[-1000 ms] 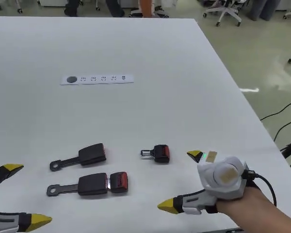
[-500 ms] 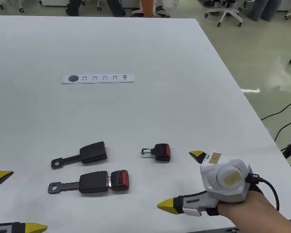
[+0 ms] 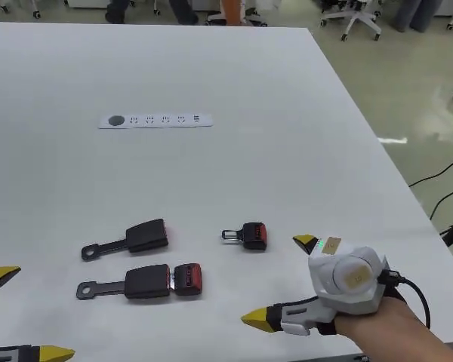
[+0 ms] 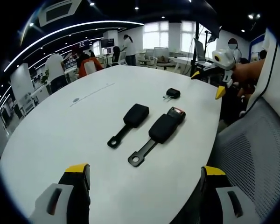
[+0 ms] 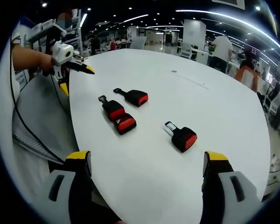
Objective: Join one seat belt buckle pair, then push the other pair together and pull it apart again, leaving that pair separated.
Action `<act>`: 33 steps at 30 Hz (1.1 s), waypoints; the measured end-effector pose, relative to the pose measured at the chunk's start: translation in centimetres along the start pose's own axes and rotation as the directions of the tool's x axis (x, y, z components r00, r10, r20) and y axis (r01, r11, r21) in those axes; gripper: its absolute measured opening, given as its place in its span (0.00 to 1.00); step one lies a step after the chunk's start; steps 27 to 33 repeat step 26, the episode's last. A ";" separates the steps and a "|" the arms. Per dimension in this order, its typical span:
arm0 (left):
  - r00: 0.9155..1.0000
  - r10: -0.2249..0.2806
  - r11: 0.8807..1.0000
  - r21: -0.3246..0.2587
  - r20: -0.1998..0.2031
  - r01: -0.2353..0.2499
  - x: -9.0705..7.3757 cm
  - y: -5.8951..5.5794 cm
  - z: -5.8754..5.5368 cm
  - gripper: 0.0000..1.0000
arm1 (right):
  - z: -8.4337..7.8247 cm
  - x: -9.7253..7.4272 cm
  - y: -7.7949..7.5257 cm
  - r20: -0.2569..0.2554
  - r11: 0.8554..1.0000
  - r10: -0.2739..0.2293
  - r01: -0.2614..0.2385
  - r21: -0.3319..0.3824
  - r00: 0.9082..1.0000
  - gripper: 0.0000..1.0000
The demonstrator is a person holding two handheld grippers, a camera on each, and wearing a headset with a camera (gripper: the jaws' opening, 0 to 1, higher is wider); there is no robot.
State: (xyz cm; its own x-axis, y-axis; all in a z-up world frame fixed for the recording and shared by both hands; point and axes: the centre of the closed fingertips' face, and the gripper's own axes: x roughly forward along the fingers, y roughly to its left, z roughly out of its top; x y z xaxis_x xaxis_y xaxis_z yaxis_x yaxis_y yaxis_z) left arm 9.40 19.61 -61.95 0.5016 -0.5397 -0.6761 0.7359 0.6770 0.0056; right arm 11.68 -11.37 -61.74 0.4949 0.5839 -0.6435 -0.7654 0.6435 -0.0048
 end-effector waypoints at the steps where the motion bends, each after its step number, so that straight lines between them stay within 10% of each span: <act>1: 1.000 -0.001 1.000 0.001 -0.003 0.001 -0.1 -0.1 0.0 1.00 | 0.0 0.1 -0.1 0.001 1.000 -0.002 0.002 -0.001 1.000 1.00; 33: 1.000 0.005 1.000 -0.019 0.015 -0.005 -0.3 -0.3 0.2 1.00 | -0.1 0.4 -0.6 -0.015 1.000 0.000 0.000 -0.002 1.000 1.00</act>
